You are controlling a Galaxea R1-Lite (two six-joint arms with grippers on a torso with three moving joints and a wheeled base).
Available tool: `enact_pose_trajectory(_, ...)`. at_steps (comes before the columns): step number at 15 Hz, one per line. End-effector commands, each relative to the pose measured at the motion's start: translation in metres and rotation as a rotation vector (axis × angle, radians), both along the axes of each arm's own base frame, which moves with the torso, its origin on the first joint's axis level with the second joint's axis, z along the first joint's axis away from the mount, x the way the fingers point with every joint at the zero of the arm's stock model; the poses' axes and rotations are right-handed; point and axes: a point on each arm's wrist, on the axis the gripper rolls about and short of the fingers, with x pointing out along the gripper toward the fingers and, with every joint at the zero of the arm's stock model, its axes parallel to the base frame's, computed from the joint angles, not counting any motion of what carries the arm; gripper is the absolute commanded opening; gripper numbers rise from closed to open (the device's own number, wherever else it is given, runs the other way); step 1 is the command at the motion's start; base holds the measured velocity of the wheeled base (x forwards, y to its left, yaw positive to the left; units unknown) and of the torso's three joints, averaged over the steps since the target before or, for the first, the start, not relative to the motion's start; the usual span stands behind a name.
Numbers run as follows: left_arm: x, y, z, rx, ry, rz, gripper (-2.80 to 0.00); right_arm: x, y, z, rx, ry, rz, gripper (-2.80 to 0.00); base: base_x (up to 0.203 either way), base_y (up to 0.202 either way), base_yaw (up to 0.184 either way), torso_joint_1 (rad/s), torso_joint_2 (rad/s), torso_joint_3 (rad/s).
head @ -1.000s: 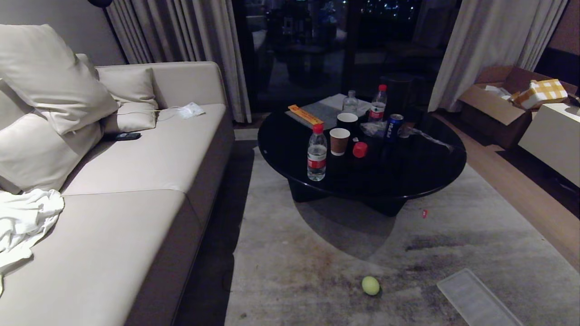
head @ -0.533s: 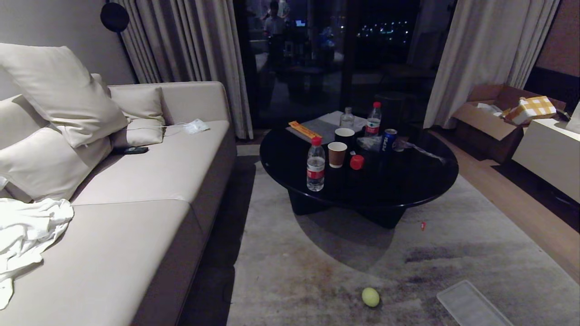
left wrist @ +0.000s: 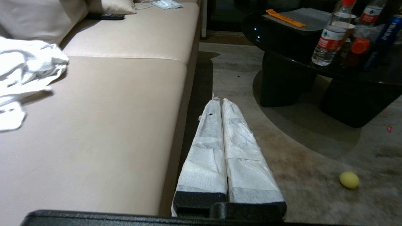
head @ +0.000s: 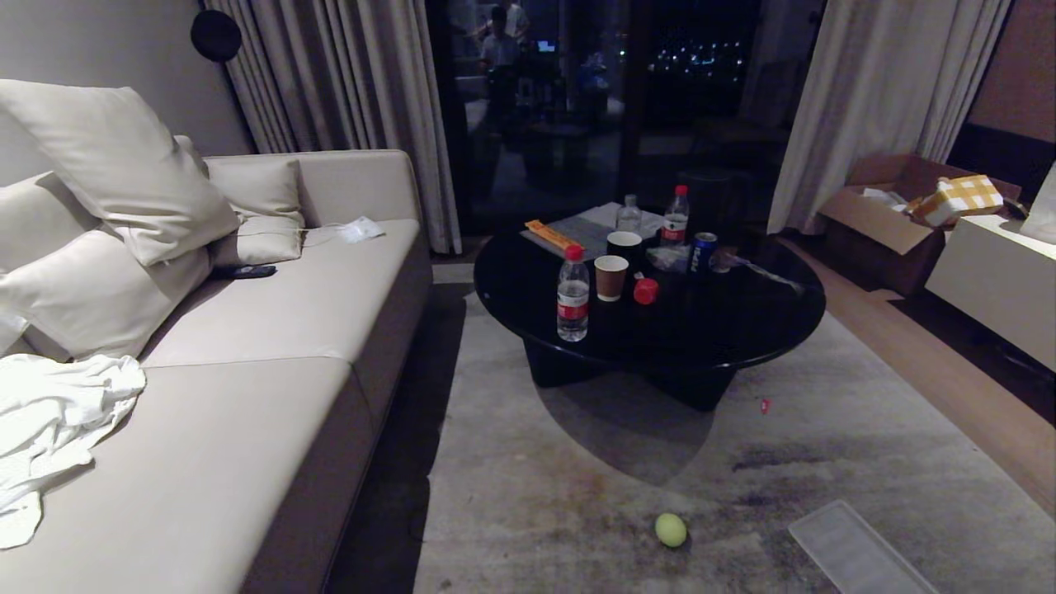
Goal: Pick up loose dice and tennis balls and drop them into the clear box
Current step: Put the ball in the box
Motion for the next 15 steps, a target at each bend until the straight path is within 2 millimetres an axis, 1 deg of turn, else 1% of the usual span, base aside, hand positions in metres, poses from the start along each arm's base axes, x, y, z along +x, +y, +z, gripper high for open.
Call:
enact_pose_trajectory(1, 0.0002, 0.0001, -0.0004, -0.003, 0.003, 0.002, -2.8, 0.0001, 0.0, 0.0, 0.0, 0.003, 0.0, -2.8, -0.188, 0.0, -0.001, 0.002, 0.0, 0.007)
enact_pose_trajectory(4, 0.0002, 0.0001, -0.0004, -0.006, 0.003, 0.002, -2.8, 0.0001, 0.0, 0.0001, 0.0, 0.002, 0.0, -2.8, -0.155, 0.0, 0.002, 0.002, 0.0, 0.004)
enact_pose_trajectory(11, 0.0001, 0.0001, -0.0004, -0.009, 0.002, 0.002, -2.8, 0.0001, -0.0001, 0.0001, 0.02, 0.002, -0.005, -2.8, 0.0, 0.0, 0.0, 0.0, 0.0, 0.0)
enact_pose_trajectory(15, 0.0001, 0.0001, -0.0004, -0.007, 0.001, 0.002, -2.8, 0.0001, -0.0001, 0.0001, 0.02, 0.002, -0.005, -2.8, 0.004, 0.008, -0.139, 0.003, 0.0, 0.003)
